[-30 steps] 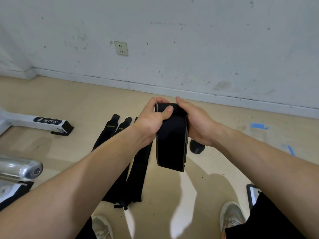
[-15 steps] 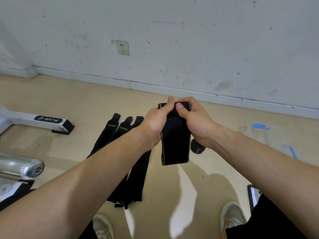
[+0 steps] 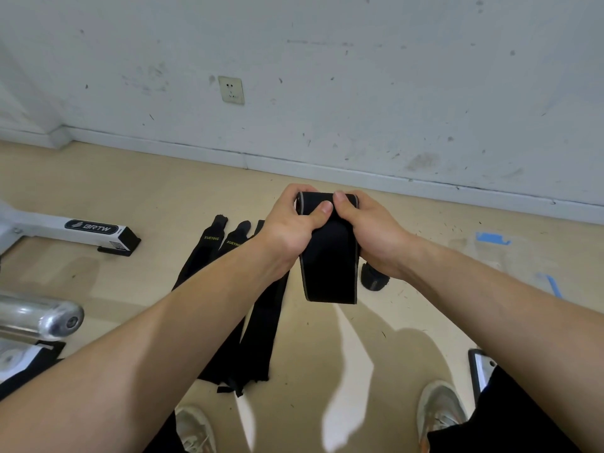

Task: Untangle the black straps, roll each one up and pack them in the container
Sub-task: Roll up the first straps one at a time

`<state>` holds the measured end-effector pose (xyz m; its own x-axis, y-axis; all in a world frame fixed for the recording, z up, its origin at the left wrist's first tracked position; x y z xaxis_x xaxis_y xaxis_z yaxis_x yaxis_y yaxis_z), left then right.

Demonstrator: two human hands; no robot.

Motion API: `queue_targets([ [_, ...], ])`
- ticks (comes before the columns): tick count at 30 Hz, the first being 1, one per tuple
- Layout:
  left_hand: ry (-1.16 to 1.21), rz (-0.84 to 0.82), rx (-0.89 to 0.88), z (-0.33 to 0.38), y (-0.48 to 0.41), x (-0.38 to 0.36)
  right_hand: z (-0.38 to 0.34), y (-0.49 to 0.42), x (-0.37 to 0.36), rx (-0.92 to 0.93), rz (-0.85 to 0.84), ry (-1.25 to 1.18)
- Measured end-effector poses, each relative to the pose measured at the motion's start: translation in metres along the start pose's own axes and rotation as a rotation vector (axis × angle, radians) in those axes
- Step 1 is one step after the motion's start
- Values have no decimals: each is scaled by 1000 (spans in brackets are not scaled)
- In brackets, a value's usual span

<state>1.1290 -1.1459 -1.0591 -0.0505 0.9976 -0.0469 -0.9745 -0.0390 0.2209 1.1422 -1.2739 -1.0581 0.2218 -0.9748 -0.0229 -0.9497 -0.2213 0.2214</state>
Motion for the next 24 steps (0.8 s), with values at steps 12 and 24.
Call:
queue_targets([
  [12,45,-53,85,0,3,-4,-13,0,3,182,18,30],
  [24,128,-32,177,1,8,0,-13,5,2,165,-63,48],
])
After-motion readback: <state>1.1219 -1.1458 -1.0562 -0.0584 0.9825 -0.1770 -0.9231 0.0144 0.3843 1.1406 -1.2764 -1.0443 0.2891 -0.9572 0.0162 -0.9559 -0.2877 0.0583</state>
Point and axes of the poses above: each hand's wrist, its own y-axis away from the middle knuckle, its own x-axis out of the back of the hand, z = x × y, the point moved 7 cm from there along -y, towards the middle knuckle, and after that the axes turned 1 degree about -y, right-handed, at the moved point
